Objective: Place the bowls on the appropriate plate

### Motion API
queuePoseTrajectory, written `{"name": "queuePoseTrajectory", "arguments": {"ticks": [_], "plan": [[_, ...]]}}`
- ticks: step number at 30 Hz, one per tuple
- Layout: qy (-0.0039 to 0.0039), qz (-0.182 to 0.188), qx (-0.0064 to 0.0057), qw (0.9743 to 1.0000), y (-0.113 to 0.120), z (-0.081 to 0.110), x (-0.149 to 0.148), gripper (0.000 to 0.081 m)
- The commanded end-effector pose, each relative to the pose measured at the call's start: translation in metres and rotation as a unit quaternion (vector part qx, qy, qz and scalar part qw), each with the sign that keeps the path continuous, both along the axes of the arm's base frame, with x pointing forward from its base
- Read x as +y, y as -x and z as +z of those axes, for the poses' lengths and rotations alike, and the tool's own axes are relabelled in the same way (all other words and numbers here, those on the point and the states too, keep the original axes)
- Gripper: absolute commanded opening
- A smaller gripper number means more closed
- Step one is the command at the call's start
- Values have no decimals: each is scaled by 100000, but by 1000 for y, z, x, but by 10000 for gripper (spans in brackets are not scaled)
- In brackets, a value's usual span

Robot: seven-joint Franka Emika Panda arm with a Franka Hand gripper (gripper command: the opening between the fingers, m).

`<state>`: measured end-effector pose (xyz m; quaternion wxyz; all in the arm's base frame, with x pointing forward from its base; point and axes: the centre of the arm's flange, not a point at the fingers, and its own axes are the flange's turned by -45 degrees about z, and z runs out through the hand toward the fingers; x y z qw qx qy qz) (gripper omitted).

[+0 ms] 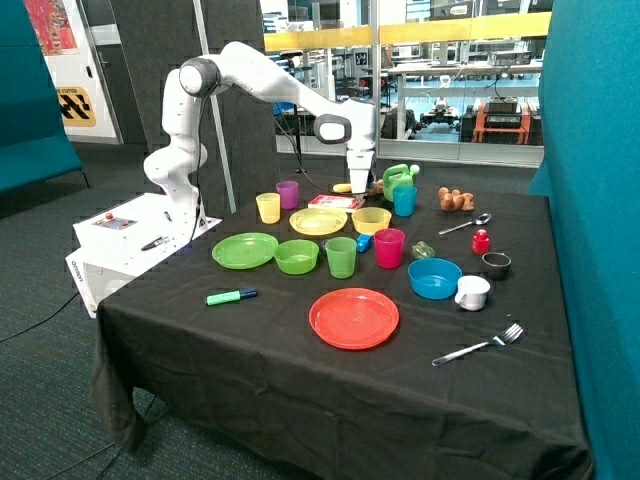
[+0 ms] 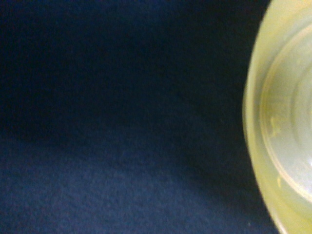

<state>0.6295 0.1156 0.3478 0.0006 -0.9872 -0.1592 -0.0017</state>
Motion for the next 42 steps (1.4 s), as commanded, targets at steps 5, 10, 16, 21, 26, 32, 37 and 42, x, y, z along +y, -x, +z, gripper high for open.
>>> {"name": "queuePoseTrajectory", "arguments": {"ticks": [5, 10, 16, 21, 26, 32, 37, 42], "plan": [[89, 394, 161, 99999, -15, -12, 4, 402], [88, -24, 161, 100000, -18, -17, 2, 390], [89, 173, 161, 100000, -19, -21, 4, 386], [89, 379, 161, 99999, -19, -24, 6, 384], [90, 933, 161, 99995, -20, -26, 13, 381], [90, 1038, 160, 99994, -22, -29, 19, 377], [89, 608, 161, 99998, -24, -33, 19, 370], [89, 223, 161, 100000, -22, -39, 18, 359]]}}
